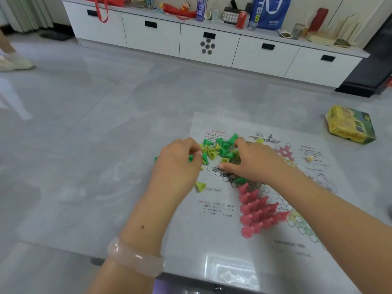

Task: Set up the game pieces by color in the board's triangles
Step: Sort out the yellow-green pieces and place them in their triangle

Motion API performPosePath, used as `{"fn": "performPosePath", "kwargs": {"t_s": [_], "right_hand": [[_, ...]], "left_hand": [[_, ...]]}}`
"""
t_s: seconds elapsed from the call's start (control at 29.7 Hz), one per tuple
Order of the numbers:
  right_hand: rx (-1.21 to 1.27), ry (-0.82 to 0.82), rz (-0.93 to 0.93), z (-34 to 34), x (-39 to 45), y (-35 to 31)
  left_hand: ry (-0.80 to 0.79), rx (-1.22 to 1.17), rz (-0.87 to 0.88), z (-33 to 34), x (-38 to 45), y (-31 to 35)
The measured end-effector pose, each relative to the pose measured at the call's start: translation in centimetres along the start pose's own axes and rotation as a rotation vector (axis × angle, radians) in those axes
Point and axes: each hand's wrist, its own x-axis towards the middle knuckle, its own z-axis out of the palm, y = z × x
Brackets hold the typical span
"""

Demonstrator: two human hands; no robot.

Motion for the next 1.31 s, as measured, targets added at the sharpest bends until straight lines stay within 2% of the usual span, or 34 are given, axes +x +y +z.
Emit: {"fn": "performPosePath", "kwargs": {"t_s": [0.17, 0.47, 0.54, 0.61, 0.67, 0.71, 0.81, 0.87, 0.98, 1.01, 1.11, 1.21, 1.31], "right_hand": [[0.143, -0.057, -0.081, 0.0, 0.4, 0.7], [0.272, -0.047, -0.077, -0.7, 0.1, 1.2], [0.370, -0.003, -0.080, -2.3, -0.5, 1.1], [0.474, 0.059, -0.137, -4.4, -1.5, 0.4], [0.536, 0.068, -0.254, -6.0, -2.4, -1.0], [0.536, 0.053, -0.317, -6.6, -2.7, -1.9], [0.456, -0.004, -0.443, -6.6, -2.8, -4.0], [0.503, -0.010, -0.443, -6.6, -2.7, -4.3], [0.776, 0.064, -0.352, -7.1, -2.7, -3.8], [0.786, 0.122, -0.311, -7.1, -2.4, -3.4], [0.554, 0.236, -0.190, -5.7, -0.7, -2.2], [0.268, 0.122, -0.216, -3.2, 0.6, -1.8], [0.123, 0.032, -0.273, -1.5, 0.9, -2.8]], "left_hand": [[-0.015, -0.054, -0.023, -0.4, 0.1, 0.2], [-0.010, -0.147, -0.044, -0.5, 0.1, 0.5], [0.008, -0.352, -0.138, -0.4, 0.2, 1.0], [-0.028, -0.801, -0.362, -0.2, 0.3, 1.6], [-0.178, -1.254, -0.583, 0.2, 0.4, 2.0], [-0.266, -1.405, -0.660, 0.4, 0.3, 2.1], [-0.447, -1.703, -0.806, 0.5, 0.1, 2.2], [-0.451, -1.822, -0.843, 0.4, 0.1, 2.1], [-0.306, -1.813, -0.859, 0.1, 0.4, 1.5], [-0.234, -1.767, -0.866, 0.0, 0.6, 1.2], [-0.029, -1.655, -0.850, -0.6, 1.2, 0.3], [0.057, -1.606, -0.819, -1.2, 1.5, -0.5], [0.066, -1.577, -0.807, -1.3, 1.6, -0.6]]}}
